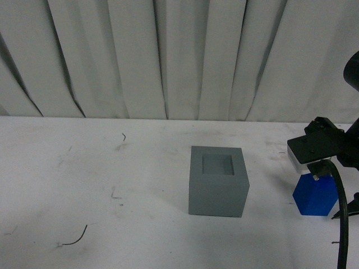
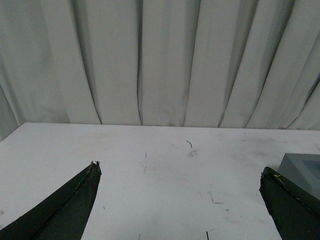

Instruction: Insert blue part into gray base

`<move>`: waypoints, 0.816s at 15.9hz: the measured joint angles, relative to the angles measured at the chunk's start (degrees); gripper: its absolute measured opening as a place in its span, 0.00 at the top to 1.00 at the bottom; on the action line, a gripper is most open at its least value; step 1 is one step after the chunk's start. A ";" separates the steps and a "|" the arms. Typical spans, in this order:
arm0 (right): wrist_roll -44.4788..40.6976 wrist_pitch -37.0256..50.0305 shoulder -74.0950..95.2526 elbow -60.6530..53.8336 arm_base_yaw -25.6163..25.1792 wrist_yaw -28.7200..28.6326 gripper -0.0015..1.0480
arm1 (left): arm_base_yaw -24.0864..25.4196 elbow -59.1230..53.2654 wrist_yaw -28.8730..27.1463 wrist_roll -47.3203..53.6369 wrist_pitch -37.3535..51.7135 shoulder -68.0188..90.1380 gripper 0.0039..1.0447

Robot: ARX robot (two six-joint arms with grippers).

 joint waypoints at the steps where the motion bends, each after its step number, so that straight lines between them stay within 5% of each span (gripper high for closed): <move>1: 0.00 0.20 0.17 0.00 0.00 0.07 0.06 | 0.00 0.00 0.00 -0.02 0.00 0.00 0.06; 5: 0.00 0.72 0.61 -0.46 0.02 1.01 0.07 | 0.00 0.00 0.00 0.00 0.00 0.00 0.06; 7: 0.00 1.01 0.61 -0.61 0.02 1.03 0.19 | 0.00 0.00 0.00 0.00 0.02 0.00 0.06; 10: 0.00 1.60 0.55 -0.70 -0.04 1.01 0.54 | 0.00 0.00 0.00 0.00 0.02 0.00 0.06; 13: 0.02 1.66 0.55 -0.70 -0.33 1.03 0.55 | 0.00 0.00 0.00 0.00 0.00 0.00 0.06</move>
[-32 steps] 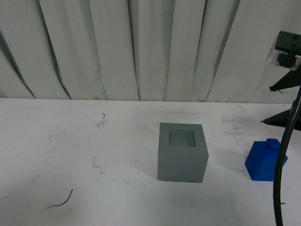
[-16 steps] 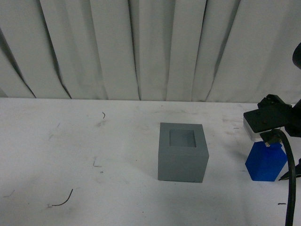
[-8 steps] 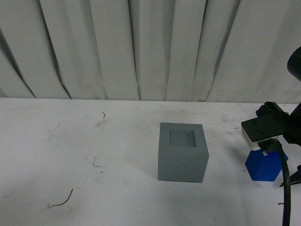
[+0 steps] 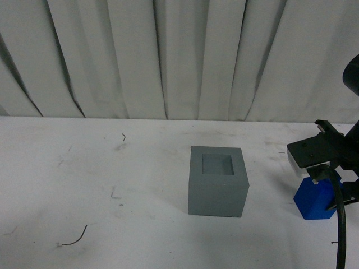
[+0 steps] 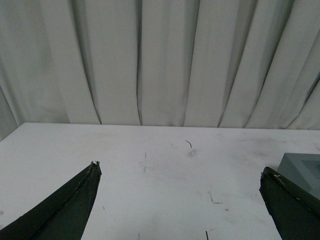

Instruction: Insert blue part into gray base

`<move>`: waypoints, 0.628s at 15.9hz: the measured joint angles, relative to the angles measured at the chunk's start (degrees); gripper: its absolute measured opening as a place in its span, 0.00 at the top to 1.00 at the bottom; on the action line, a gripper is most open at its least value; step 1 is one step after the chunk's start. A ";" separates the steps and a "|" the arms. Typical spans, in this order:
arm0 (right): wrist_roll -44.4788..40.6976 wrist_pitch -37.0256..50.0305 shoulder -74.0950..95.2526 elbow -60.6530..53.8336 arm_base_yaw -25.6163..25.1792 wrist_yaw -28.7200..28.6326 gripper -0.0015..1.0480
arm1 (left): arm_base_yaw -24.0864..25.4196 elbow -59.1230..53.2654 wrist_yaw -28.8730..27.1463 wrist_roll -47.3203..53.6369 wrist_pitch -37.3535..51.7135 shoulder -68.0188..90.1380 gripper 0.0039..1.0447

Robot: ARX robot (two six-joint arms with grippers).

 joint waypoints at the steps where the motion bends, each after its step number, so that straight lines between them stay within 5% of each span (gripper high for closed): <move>1: 0.02 0.28 0.00 0.02 -0.17 0.00 0.55 | 0.00 0.00 0.00 0.00 0.00 0.00 0.06; 10: 2.45 -11.32 -5.18 8.79 -0.70 -2.97 0.55 | 0.00 0.00 0.00 -0.02 0.00 0.00 0.06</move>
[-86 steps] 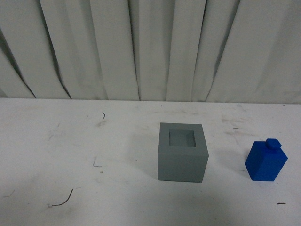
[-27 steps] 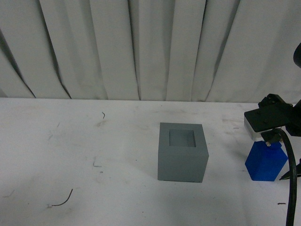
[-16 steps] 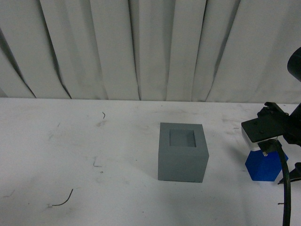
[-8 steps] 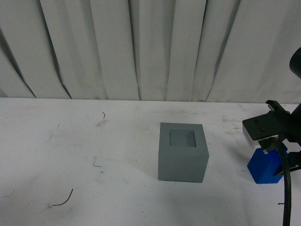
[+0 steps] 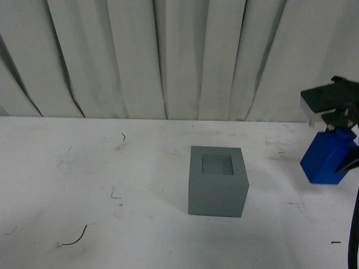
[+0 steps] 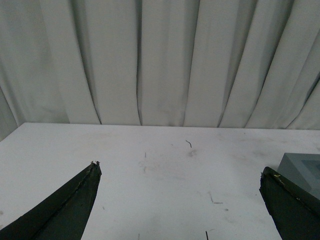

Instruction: Insert blue part into gray base

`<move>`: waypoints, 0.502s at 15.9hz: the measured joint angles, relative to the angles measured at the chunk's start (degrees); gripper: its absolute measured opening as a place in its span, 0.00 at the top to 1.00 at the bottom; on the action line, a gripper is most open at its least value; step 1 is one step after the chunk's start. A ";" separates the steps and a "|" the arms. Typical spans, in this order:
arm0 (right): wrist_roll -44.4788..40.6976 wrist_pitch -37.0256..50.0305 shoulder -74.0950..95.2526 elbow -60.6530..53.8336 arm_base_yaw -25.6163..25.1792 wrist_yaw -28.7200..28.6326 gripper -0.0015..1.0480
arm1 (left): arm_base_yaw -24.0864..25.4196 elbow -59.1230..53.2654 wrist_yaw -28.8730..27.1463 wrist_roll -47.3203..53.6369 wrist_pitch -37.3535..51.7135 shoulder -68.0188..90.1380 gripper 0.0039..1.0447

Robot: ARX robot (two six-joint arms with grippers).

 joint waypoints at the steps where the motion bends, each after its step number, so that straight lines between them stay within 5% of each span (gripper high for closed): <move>1: 0.15 -1.97 -0.98 1.84 0.00 -0.11 0.55 | 0.00 0.00 0.00 0.00 0.00 0.00 0.06; 8: 5.64 -9.29 -1.27 7.17 4.83 -1.62 0.55 | 0.00 0.00 0.00 0.02 0.02 0.00 0.06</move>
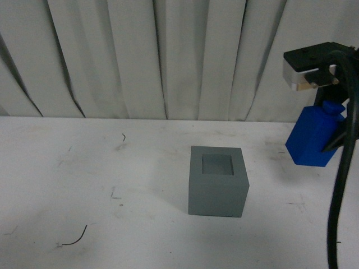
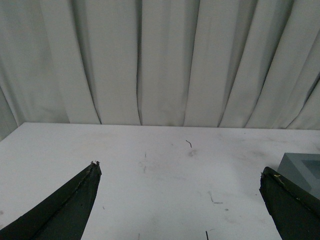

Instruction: Insert blue part into gray base

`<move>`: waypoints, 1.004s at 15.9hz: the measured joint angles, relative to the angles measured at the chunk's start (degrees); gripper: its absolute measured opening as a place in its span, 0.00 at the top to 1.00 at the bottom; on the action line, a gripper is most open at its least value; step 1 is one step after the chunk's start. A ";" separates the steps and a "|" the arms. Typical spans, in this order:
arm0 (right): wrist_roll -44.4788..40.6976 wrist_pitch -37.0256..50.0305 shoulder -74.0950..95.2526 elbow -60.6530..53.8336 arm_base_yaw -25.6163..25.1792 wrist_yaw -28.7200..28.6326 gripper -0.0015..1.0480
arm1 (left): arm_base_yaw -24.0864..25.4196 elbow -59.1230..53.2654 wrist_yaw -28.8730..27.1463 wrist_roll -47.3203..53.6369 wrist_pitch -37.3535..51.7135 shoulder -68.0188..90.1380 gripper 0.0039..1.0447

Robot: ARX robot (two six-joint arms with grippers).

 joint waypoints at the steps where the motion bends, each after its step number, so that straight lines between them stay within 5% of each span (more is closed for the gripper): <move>1: 1.07 -0.57 0.70 1.33 1.31 -0.20 0.55 | 0.00 0.00 0.00 0.00 -0.02 0.00 0.06; 10: 11.65 -6.49 10.27 13.49 12.90 2.10 0.55 | 0.00 0.00 0.00 -0.02 -0.02 0.00 0.06; 16: 14.29 -6.99 11.91 15.67 14.01 2.47 0.55 | 0.00 0.00 0.00 -0.02 -0.02 0.00 0.06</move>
